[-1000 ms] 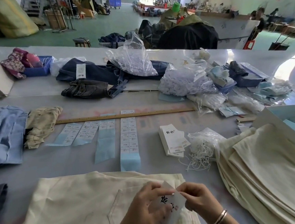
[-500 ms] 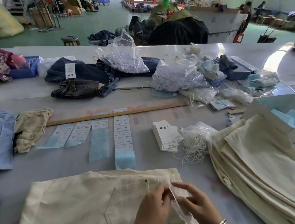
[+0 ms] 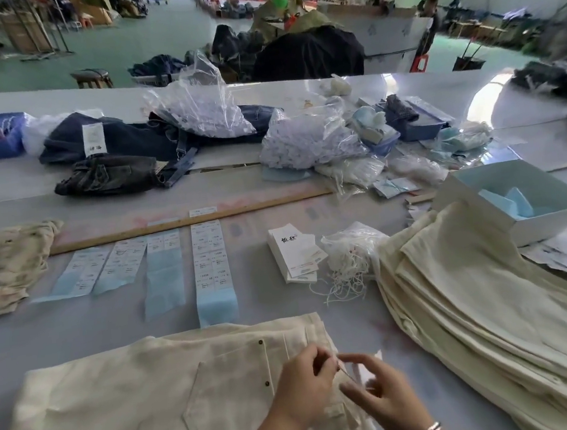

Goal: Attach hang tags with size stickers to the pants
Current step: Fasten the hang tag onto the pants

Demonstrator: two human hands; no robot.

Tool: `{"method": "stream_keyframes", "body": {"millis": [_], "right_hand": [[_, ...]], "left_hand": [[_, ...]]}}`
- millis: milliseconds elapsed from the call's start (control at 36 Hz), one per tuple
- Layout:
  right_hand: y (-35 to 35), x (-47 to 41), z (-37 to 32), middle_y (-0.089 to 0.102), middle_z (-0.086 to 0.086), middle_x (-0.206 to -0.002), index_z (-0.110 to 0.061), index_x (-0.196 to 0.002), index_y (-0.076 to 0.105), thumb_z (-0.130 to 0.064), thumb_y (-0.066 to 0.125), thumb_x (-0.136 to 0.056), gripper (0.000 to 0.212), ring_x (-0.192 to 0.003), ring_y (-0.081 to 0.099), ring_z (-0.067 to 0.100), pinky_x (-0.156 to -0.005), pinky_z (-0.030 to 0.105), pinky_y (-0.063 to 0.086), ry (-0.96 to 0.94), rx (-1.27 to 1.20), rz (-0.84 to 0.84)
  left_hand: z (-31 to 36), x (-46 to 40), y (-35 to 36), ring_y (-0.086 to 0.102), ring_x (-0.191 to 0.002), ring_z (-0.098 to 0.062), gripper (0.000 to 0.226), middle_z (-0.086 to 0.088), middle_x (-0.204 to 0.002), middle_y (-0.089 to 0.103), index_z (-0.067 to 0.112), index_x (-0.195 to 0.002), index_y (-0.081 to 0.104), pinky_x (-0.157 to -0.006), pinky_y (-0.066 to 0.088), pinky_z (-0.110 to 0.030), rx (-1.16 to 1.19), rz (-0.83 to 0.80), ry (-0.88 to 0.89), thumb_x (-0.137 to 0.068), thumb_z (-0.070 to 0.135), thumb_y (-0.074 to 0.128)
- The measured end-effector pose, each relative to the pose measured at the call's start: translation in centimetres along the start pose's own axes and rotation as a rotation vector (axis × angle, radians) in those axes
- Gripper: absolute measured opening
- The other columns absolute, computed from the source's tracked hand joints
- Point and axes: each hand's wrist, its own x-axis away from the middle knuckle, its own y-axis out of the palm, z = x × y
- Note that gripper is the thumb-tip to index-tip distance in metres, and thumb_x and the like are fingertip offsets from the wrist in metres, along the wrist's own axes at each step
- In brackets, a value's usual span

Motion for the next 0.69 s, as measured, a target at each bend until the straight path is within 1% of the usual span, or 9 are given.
{"method": "stream_keyframes", "body": {"millis": [111,194,278,361,417,500,583,639,694], "right_hand": [[0.6,0.0,0.9,0.064,-0.002,-0.061,-0.047,-0.071,0.066,-0.024,0.073,-0.081,0.027,-0.046,0.038,0.002,-0.053,0.021,0.038,0.057,0.153,0.025],[0.5,-0.2,1.3,0.065,-0.024,-0.064,-0.034,-0.073,0.071,-0.024,0.073,-0.082,0.014,-0.058,0.055,-0.006,-0.066,0.015,0.044,0.112,0.222,-0.033],[0.5,-0.4,2.1,0.056,-0.034,-0.056,-0.027,-0.081,0.074,-0.031,0.069,-0.083,0.007,-0.073,0.058,-0.009,-0.071,0.006,0.040,0.170,0.353,-0.141],[0.9,-0.4,2.8,0.050,-0.034,-0.054,-0.029,-0.090,0.075,-0.039,0.068,-0.082,0.015,-0.087,0.061,-0.004,-0.078,0.008,0.041,0.242,0.421,-0.214],[1.5,-0.3,3.0,0.052,-0.033,-0.061,-0.032,-0.096,0.074,-0.042,0.066,-0.082,0.019,-0.096,0.061,-0.001,-0.081,0.007,0.039,0.280,0.460,-0.276],[2.7,-0.2,2.9,0.067,-0.026,-0.077,-0.036,-0.097,0.070,-0.043,0.063,-0.082,0.019,-0.095,0.061,0.002,-0.073,0.003,0.035,0.308,0.469,-0.335],[3.8,-0.2,2.8,0.069,-0.014,-0.088,-0.033,-0.090,0.070,-0.051,0.060,-0.081,0.022,-0.072,0.057,-0.004,-0.065,0.003,0.035,0.343,0.471,-0.311],[4.5,-0.5,2.7,0.066,-0.025,-0.070,-0.039,-0.081,0.072,-0.050,0.062,-0.079,0.015,-0.056,0.053,-0.008,-0.059,0.002,0.035,0.374,0.450,-0.286],[4.8,-0.9,1.9,0.050,-0.035,-0.045,-0.056,-0.067,0.061,-0.051,0.061,-0.078,0.013,-0.051,0.050,-0.013,-0.053,0.002,0.034,0.386,0.464,-0.272]], "left_hand": [[-1.3,-0.2,0.4,0.049,-0.057,0.004,0.027,0.013,-0.057,0.059,0.028,-0.066,0.056,-0.062,0.038,-0.008,0.108,-0.033,-0.066,-0.089,0.016,0.064],[-3.2,-0.1,0.6,0.054,-0.064,0.004,0.018,0.012,-0.067,0.063,0.031,-0.074,0.062,-0.068,0.042,-0.007,0.048,-0.073,-0.074,-0.087,0.020,0.066],[-5.5,0.2,0.7,0.057,-0.080,0.007,0.007,0.014,-0.091,0.062,0.034,-0.092,0.065,-0.077,0.042,-0.007,-0.275,-0.161,-0.021,-0.086,0.034,0.064],[-7.9,0.3,1.4,0.048,-0.117,-0.008,0.031,0.008,-0.122,0.051,0.031,-0.112,0.058,-0.097,0.039,-0.023,-0.647,-0.292,0.048,-0.085,0.044,0.059],[-8.4,0.4,1.7,0.042,-0.123,-0.011,0.036,0.006,-0.127,0.047,0.027,-0.115,0.056,-0.098,0.037,-0.028,-0.763,-0.309,0.027,-0.085,0.046,0.060],[-8.4,0.2,1.8,0.045,-0.116,-0.014,0.029,0.001,-0.119,0.053,0.023,-0.106,0.059,-0.093,0.036,-0.027,-0.749,-0.306,0.051,-0.089,0.046,0.055],[-7.7,0.1,0.9,0.056,-0.091,-0.008,0.012,0.010,-0.087,0.060,0.026,-0.086,0.059,-0.083,0.042,-0.019,-0.421,-0.204,-0.051,-0.084,0.037,0.061],[-7.4,-0.3,0.4,0.054,-0.077,-0.004,0.016,0.015,-0.072,0.055,0.027,-0.074,0.054,-0.074,0.042,-0.012,-0.282,-0.232,-0.101,-0.083,0.031,0.067],[-7.4,-0.6,-0.1,0.051,-0.075,-0.004,0.026,0.015,-0.069,0.053,0.029,-0.068,0.049,-0.072,0.040,-0.011,-0.169,-0.285,-0.169,-0.083,0.026,0.070]]}}
